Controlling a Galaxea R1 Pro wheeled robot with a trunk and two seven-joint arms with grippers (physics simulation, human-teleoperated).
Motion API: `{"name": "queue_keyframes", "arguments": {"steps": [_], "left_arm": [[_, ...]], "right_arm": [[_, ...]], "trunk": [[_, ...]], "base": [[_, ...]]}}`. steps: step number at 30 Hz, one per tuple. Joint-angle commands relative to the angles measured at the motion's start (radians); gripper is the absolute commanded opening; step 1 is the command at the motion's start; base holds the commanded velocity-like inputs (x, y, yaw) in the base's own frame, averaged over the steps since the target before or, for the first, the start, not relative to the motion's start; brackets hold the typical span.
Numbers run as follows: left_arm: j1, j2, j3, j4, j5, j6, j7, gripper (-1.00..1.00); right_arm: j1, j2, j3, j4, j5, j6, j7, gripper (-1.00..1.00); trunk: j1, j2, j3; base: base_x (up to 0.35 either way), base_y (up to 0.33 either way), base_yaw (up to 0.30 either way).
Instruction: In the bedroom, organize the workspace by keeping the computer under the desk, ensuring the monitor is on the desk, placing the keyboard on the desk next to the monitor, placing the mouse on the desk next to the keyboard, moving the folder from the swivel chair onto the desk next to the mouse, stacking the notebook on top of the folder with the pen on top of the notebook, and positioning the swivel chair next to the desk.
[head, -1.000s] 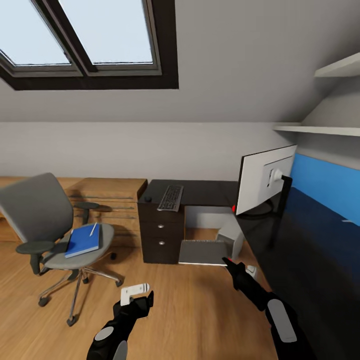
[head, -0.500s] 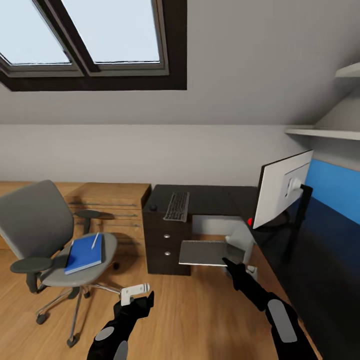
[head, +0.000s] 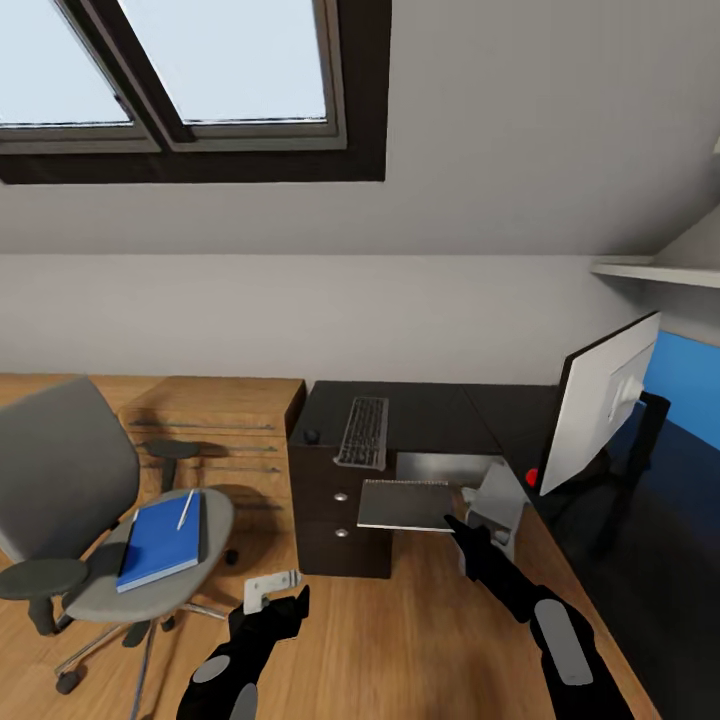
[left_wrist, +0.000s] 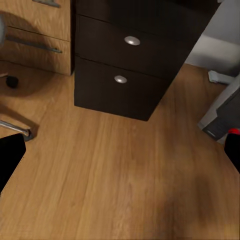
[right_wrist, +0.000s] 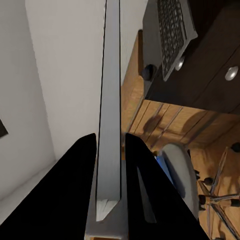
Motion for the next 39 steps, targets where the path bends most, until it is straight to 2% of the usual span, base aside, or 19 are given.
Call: {"name": "queue_keyframes", "arguments": {"steps": [1,5,10,14,21,23,26,28,33,39], "left_arm": [[-0.001,0.0,-0.002,-0.001,0.011,0.003,0.009,1.0],[-0.001,0.001,-0.018,-0.001,0.01,0.003,0.011,1.0],[-0.001,0.003,-0.041,-0.001,0.01,0.003,0.014,1.0],[-0.001,0.003,-0.046,-0.001,0.009,0.003,0.014,1.0],[-0.001,0.004,-0.047,-0.001,0.009,0.003,0.016,1.0],[-0.001,0.004,-0.048,-0.001,0.009,0.003,0.016,1.0],[-0.001,0.003,-0.048,0.0,0.01,0.003,0.016,1.0],[-0.001,0.003,-0.048,0.0,0.01,0.003,0.016,1.0],[-0.001,0.004,-0.048,0.0,0.011,0.004,0.014,1.0],[-0.001,0.005,-0.047,-0.001,0.01,0.003,0.013,1.0]], "right_arm": [[-0.001,0.002,-0.005,0.0,-0.005,0.007,0.003,-1.0],[-0.001,0.004,-0.007,0.002,-0.004,-0.042,0.001,-1.0],[-0.001,0.006,-0.008,0.015,-0.005,-0.173,0.0,-1.0],[-0.001,0.007,-0.008,0.044,-0.006,-0.244,0.0,-1.0],[-0.001,0.008,-0.008,0.07,-0.029,-0.299,0.0,-1.0],[-0.001,0.007,-0.009,0.075,-0.066,-0.347,-0.001,-1.0],[-0.001,0.006,-0.011,0.078,-0.083,-0.393,-0.001,-1.0],[-0.001,0.003,-0.02,0.099,-0.093,-0.458,-0.013,-1.0],[-0.001,0.003,-0.045,0.12,-0.097,-0.52,-0.066,-1.0],[-0.001,0.002,-0.048,0.147,-0.098,-0.528,-0.12,-1.0]], "trunk": [[-0.003,0.007,0.002],[-0.019,0.035,0.015],[-0.038,0.07,0.03],[-0.053,0.098,0.043],[-0.08,0.147,0.065],[-0.084,0.154,0.068],[-0.084,0.154,0.068],[-0.084,0.154,0.068],[-0.084,0.154,0.068],[-0.084,0.154,0.068]], "base": [[0.308,0.093,0.0],[0.308,0.089,0.0],[0.308,0.053,0.0],[0.309,0.016,0.0],[0.309,0.004,0.0],[0.311,0.001,0.0],[0.316,-0.007,0.0],[0.307,-0.103,0.0],[0.201,-0.135,0.0],[0.152,-0.008,0.0]]}}
